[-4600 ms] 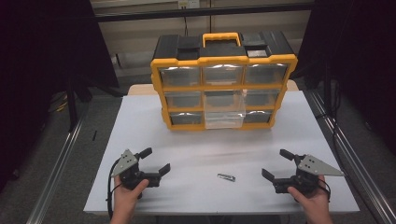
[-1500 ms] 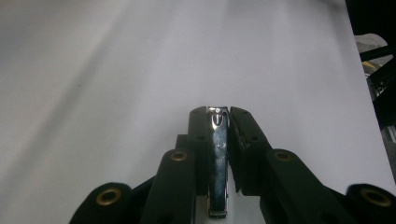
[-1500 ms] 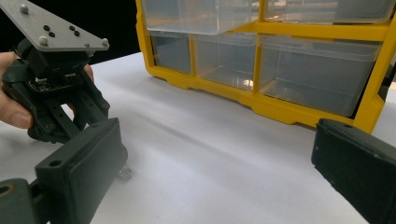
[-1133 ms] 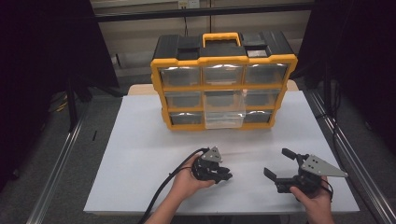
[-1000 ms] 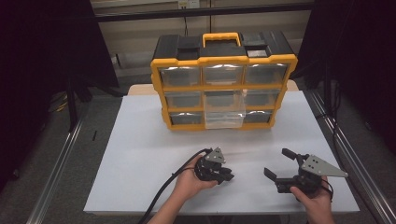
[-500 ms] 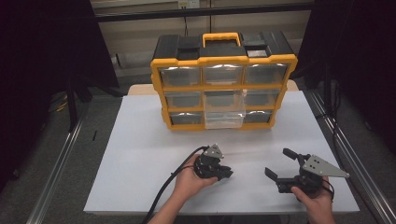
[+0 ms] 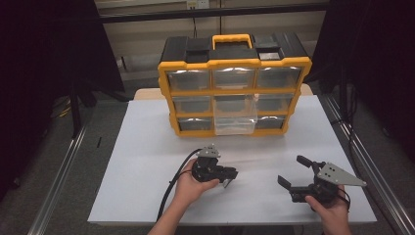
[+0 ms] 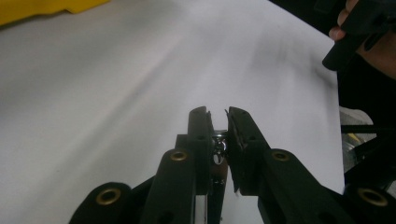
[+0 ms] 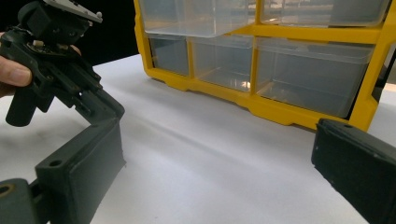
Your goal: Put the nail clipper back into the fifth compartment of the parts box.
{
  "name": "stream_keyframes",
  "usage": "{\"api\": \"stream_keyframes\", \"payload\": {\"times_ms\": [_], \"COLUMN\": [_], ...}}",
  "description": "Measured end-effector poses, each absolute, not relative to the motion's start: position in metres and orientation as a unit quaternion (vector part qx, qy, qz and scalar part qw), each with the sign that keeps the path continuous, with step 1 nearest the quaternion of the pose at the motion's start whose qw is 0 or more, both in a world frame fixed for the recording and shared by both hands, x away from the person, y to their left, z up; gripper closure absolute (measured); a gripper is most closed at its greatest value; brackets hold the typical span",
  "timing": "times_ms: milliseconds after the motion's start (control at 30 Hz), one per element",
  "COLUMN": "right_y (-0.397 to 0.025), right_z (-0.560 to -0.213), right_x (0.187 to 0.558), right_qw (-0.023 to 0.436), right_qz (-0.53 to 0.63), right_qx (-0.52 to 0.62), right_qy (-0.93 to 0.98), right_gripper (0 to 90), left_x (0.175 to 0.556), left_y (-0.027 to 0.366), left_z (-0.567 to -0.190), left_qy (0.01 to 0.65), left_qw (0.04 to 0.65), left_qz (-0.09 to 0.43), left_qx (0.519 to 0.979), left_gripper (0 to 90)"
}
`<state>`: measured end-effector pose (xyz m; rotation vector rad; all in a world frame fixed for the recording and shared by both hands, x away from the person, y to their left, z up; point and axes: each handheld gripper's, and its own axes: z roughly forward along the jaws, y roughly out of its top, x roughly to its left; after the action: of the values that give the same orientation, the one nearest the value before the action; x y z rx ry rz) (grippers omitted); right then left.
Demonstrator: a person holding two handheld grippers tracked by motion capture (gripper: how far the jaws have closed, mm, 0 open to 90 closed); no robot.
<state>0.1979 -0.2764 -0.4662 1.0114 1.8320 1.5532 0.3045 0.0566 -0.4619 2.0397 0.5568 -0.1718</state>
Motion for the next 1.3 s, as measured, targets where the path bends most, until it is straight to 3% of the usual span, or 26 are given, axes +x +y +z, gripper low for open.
{"api": "stream_keyframes", "payload": {"times_ms": [900, 1300], "right_y": [-0.276, -0.276], "right_z": [-0.466, -0.466], "right_x": [0.198, 0.198], "right_qw": [0.262, 0.263], "right_qz": [0.576, 0.577], "right_qx": [0.374, 0.373], "right_qy": [0.678, 0.678], "right_gripper": [1.6, 1.6], "left_x": [0.311, 0.317], "left_y": [0.079, 0.086], "left_z": [-0.443, -0.416], "left_qy": [0.253, 0.253], "left_qw": [0.545, 0.564], "left_qz": [-0.066, -0.052], "left_qx": [0.796, 0.784], "left_gripper": [80.8, 80.8]}}
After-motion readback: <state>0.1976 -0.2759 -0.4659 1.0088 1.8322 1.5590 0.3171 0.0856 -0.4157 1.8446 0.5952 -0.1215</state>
